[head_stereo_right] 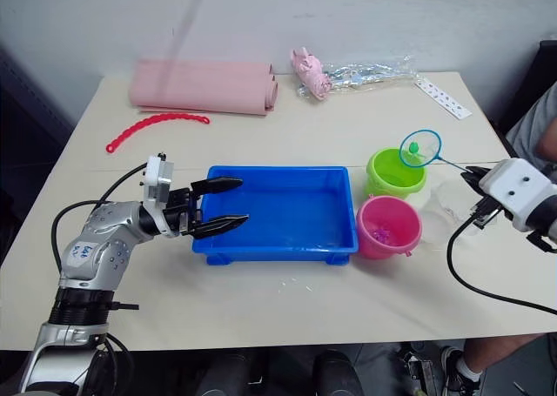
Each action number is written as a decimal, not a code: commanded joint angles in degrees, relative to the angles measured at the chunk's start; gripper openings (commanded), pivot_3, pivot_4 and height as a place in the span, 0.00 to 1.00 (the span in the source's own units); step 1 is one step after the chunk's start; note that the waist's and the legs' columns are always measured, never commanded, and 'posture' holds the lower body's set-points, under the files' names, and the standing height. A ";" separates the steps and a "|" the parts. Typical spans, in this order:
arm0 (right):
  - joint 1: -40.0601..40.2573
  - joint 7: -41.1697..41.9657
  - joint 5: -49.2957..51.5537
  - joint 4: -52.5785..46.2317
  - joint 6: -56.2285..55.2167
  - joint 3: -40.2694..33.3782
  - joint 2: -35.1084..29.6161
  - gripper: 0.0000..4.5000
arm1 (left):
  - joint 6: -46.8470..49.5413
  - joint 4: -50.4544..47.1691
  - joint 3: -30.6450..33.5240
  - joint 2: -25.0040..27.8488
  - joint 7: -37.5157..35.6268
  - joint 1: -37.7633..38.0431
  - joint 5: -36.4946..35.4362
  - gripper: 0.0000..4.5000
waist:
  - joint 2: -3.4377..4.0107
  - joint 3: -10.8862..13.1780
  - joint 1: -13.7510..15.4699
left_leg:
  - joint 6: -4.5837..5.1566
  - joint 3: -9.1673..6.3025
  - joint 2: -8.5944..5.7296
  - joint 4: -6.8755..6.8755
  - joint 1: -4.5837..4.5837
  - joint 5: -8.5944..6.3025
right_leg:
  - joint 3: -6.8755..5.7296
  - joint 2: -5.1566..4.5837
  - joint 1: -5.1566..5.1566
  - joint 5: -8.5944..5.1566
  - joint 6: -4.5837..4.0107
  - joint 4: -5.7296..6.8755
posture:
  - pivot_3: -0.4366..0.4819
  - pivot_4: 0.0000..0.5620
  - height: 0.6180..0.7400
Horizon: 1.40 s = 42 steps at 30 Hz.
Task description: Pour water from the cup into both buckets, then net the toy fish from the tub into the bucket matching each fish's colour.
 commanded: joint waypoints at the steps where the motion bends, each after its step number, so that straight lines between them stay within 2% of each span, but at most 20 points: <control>1: 0.17 -4.69 -7.68 3.11 -13.71 0.72 -3.99 0.00 | -0.82 -1.62 0.59 -0.12 0.22 0.19 -0.32 0.99 | 0.00 0.00 0.08 | 0.00 -0.01 0.00 0.00 0.00 0.00 | -0.01 0.00 0.00 0.00 0.00 0.00 | 0.48 0.27 1.00; 6: 1.05 -10.07 -14.00 6.70 -22.56 2.13 -6.70 0.00 | -1.14 -1.47 0.47 -0.44 0.50 0.38 -0.23 0.99 | 0.00 0.00 0.00 | 0.00 -0.01 0.00 0.01 0.00 0.00 | -0.01 0.00 0.01 0.00 0.00 0.00 | 0.48 0.27 1.00; 11: 2.11 -25.88 -28.79 8.49 -29.48 1.70 -8.37 0.00 | -1.23 -1.40 -0.13 -1.04 -0.56 0.59 -0.71 0.99 | 0.00 0.00 -0.02 | 0.00 0.00 0.00 0.01 0.00 0.01 | 0.00 0.00 -0.01 0.00 0.00 0.02 | 0.48 0.27 1.00; 18: 1.14 -38.40 -39.48 9.39 -33.20 4.59 -11.32 0.00 | -4.66 1.26 -0.51 -2.41 -0.81 -0.65 1.10 0.99 | 0.01 0.00 -0.07 | -0.03 0.00 0.01 0.01 0.01 0.03 | 0.03 0.02 -0.01 0.00 0.00 0.02 | 0.48 0.27 1.00; 26: -0.38 -39.42 -38.60 11.11 -33.43 7.73 -12.94 0.00 | -6.29 2.89 -0.90 -2.85 -1.76 -1.34 1.97 0.99 | 0.01 0.00 -0.10 | -0.05 0.00 0.01 -0.01 0.00 0.04 | 0.03 0.03 -0.02 0.00 0.00 0.04 | 0.48 0.27 1.00; 28: 0.72 -37.50 -34.70 11.80 -33.15 7.14 -12.69 0.00 | -6.94 2.89 -0.50 -2.42 -2.26 -0.94 1.92 0.99 | 0.01 0.00 -0.10 | -0.05 0.00 0.01 -0.01 0.00 0.04 | 0.02 0.03 -0.02 0.00 0.00 0.04 | 0.48 0.27 1.00; 32: 1.45 -27.68 -13.83 11.96 -29.81 5.55 -9.26 0.00 | -8.72 2.29 1.87 -1.91 -4.21 -0.82 -0.27 0.99 | 0.00 0.00 -0.08 | -0.04 0.00 0.01 -0.01 0.00 0.04 | 0.01 0.02 -0.01 0.00 0.00 0.04 | 0.48 0.27 1.00; 36: 4.36 -8.85 19.53 1.72 -14.35 4.18 -4.30 0.00 | -6.14 1.91 5.01 1.45 -7.06 -2.78 -3.81 0.99 | -0.01 0.01 -0.10 | -0.01 -0.01 0.02 0.00 0.00 0.06 | -0.04 0.03 0.02 0.00 0.00 0.06 | 0.48 0.27 1.00; 40: 7.07 1.72 37.22 -7.64 0.86 3.11 -3.29 0.00 | -3.23 2.45 6.62 4.99 -9.24 -4.90 -5.91 0.99 | -0.01 0.01 -0.07 | 0.00 -0.03 0.07 0.01 0.00 0.06 | -0.05 0.10 0.04 0.00 -0.01 0.07 | 0.48 0.27 1.00; 42: 7.99 4.46 43.20 -12.17 6.92 4.11 -3.43 0.00 | 0.27 2.64 8.04 6.25 -7.69 -5.45 -7.32 0.99 | -0.01 0.01 0.03 | 0.01 -0.03 0.04 0.02 0.00 0.06 | -0.05 0.06 0.04 0.00 -0.01 0.09 | 0.48 0.27 1.00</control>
